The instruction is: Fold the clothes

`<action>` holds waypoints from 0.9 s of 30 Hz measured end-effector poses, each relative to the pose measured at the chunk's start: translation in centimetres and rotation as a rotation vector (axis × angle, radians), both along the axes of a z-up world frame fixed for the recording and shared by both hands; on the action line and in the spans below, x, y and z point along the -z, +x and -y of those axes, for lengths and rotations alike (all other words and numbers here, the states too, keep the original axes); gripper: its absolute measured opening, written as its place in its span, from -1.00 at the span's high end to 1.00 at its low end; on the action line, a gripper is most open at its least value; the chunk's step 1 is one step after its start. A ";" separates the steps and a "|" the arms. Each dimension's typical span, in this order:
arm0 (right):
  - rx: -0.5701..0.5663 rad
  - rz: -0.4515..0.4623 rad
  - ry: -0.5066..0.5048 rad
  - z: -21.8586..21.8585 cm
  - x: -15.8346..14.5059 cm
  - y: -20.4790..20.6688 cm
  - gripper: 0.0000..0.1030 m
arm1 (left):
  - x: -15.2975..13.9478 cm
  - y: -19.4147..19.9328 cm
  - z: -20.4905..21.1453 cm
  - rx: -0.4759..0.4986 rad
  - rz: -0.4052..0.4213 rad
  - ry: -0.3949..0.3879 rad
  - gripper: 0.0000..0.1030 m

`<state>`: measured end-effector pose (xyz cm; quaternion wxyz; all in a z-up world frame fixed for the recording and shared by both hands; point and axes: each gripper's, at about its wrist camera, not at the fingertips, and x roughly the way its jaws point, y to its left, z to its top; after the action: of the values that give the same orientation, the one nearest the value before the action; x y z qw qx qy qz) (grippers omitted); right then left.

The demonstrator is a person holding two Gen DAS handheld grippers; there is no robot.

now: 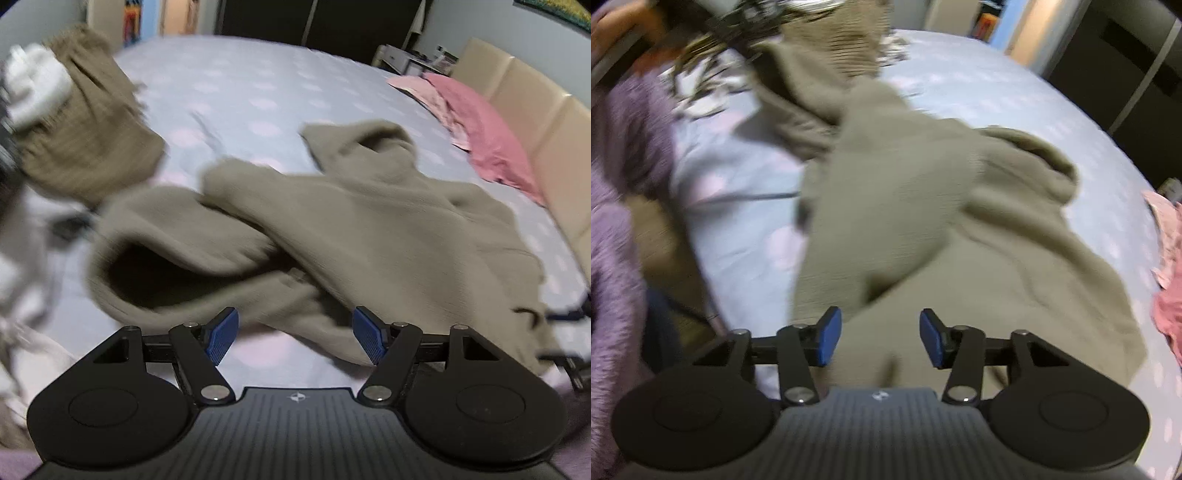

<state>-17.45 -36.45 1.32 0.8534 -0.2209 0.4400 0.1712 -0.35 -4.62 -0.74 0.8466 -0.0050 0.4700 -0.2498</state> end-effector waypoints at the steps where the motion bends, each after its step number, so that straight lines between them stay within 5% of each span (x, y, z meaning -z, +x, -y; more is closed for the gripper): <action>1: 0.022 0.009 -0.016 0.6 -0.1 0.5 -0.05 | 0.5 -0.1 0.7 0.007 -0.023 -0.018 -0.30; 7: 0.179 -0.009 -0.091 5.3 0.9 3.6 -0.22 | 3.9 -0.1 5.9 0.037 -0.157 -0.098 -0.31; 12: 0.442 -0.054 -0.103 12.3 2.2 5.7 -0.40 | 6.4 0.5 9.2 0.024 -0.266 -0.164 -0.31; 17: 0.774 -0.092 0.058 21.3 4.3 6.8 -0.55 | 8.9 1.6 11.4 -0.051 -0.362 -0.214 -0.30; 20: 0.898 -0.080 0.182 24.9 5.4 7.4 -0.60 | 9.4 2.1 12.7 -0.068 -0.348 -0.196 -0.27; 22: 0.961 -0.055 0.238 27.1 6.1 8.1 -0.62 | 9.5 2.5 12.9 -0.086 -0.339 -0.198 -0.09; 24: 1.006 -0.035 0.269 28.9 7.1 9.0 -0.73 | 9.6 3.0 13.1 -0.102 -0.327 -0.196 0.44; 27: 1.075 -0.015 0.299 31.4 8.6 10.5 -0.87 | 9.6 3.5 13.4 -0.098 -0.300 -0.171 0.78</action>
<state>-6.95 -67.86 -7.29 0.8395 0.1595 0.4677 -0.2259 3.15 -18.07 -10.31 0.7746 -0.1370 0.5673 -0.2436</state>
